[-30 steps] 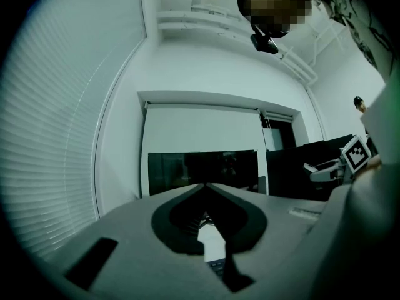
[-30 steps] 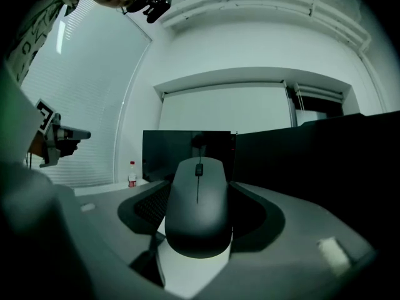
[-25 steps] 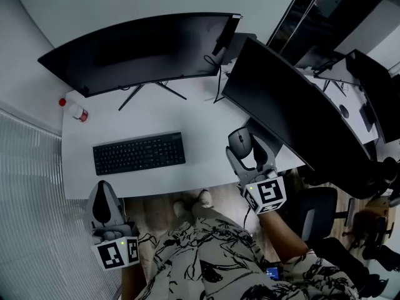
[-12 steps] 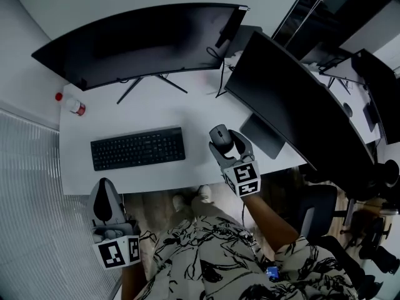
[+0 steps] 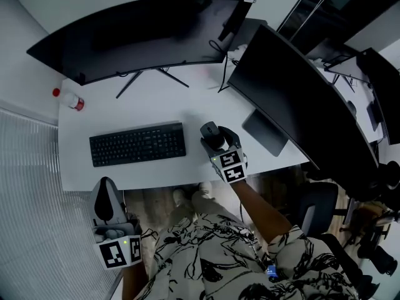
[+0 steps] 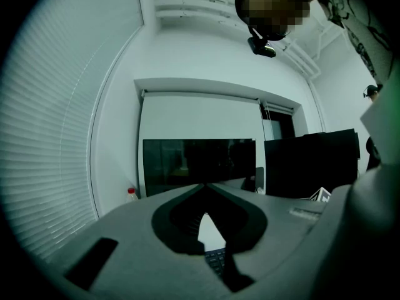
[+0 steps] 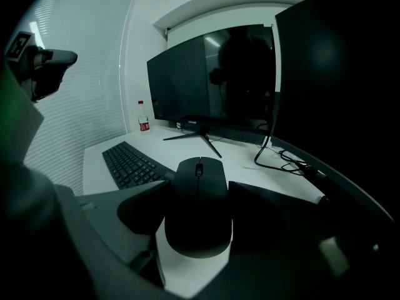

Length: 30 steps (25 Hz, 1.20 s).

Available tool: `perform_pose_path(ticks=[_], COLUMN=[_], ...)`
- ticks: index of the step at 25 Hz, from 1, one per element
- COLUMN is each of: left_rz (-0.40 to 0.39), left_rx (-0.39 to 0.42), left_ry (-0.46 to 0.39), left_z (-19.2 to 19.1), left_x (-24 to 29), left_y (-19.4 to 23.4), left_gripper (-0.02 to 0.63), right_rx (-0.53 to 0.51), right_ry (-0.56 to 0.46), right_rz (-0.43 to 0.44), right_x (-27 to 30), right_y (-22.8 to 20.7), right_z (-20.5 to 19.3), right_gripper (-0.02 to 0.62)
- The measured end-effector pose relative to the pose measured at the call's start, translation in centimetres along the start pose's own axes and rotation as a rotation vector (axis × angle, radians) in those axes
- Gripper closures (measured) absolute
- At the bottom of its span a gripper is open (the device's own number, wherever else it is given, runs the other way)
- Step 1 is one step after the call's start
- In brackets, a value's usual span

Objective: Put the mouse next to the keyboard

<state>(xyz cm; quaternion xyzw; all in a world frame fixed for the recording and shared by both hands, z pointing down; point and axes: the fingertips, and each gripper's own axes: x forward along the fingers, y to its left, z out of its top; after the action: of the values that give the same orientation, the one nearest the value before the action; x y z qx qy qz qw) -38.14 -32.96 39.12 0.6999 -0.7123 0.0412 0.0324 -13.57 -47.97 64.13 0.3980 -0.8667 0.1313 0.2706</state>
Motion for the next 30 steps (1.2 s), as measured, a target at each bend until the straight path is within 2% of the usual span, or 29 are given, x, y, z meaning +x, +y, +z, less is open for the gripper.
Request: perform_pose_path(ticks=[15, 30], left_rz=[-0.006, -0.006], left_rx=[-0.009, -0.01], left_ry=[0.04, 0.057], left_z=[-1.4, -1.9], left_x=[0.9, 1.0], left_y=[-0.6, -0.5], left_gripper=[0.609, 0.609], right_rx=[0.006, 0.011], right_ry=[0.207, 0.278], right_rz=[0.035, 0.028], right_x=[5.3, 7.3], right_y=[0.4, 0.2], right_z=[-5.2, -6.7], right_gripper=[0.295, 0.295])
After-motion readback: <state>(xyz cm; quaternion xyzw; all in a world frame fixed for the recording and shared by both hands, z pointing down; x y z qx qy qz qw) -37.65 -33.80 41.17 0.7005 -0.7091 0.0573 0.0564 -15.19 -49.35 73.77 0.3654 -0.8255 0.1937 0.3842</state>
